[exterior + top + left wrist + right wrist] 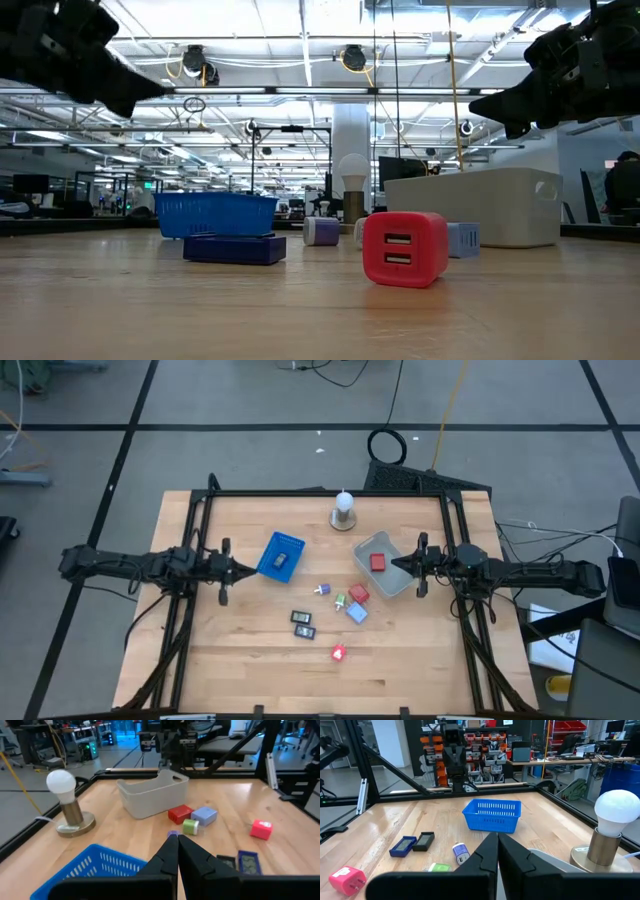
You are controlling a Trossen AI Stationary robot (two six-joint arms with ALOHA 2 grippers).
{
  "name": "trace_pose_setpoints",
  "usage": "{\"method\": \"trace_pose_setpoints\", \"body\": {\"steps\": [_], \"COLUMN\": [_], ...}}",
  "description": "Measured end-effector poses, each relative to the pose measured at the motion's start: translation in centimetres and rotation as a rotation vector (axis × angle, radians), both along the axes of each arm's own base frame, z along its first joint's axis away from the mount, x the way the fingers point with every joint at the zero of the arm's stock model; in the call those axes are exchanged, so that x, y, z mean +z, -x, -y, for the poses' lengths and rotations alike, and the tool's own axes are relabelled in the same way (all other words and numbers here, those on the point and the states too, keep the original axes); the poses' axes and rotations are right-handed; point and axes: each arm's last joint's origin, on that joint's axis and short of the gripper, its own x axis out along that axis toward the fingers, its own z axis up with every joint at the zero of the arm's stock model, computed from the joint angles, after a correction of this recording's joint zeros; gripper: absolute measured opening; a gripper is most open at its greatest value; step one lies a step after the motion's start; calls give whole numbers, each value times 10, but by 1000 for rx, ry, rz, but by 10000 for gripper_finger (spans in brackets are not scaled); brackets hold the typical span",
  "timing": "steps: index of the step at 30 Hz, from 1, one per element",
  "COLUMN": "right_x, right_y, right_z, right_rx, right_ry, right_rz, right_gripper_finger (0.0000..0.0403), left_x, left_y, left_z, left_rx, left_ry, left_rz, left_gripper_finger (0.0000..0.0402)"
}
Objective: Pick & Place Office items
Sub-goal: Put the pink charger into the gray bin
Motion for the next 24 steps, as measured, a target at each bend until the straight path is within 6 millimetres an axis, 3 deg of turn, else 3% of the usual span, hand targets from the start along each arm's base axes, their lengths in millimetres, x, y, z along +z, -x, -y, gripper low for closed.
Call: {"method": "trace_pose_setpoints", "body": {"steps": [11, 24], "right_x": [-1, -2], "right_y": [0, 0], "right_z": [0, 0], "right_rx": [0, 0], "right_ry": [-2, -3], "right_rz": [-7, -16], "right_gripper_finger": [4, 4], "left_x": [-25, -29], "left_y": [1, 1], "left_z": [-3, -3], "left_rx": [-3, -10], "left_ry": [24, -7], "left_rz": [38, 52], "left_gripper_finger": [9, 6]}}
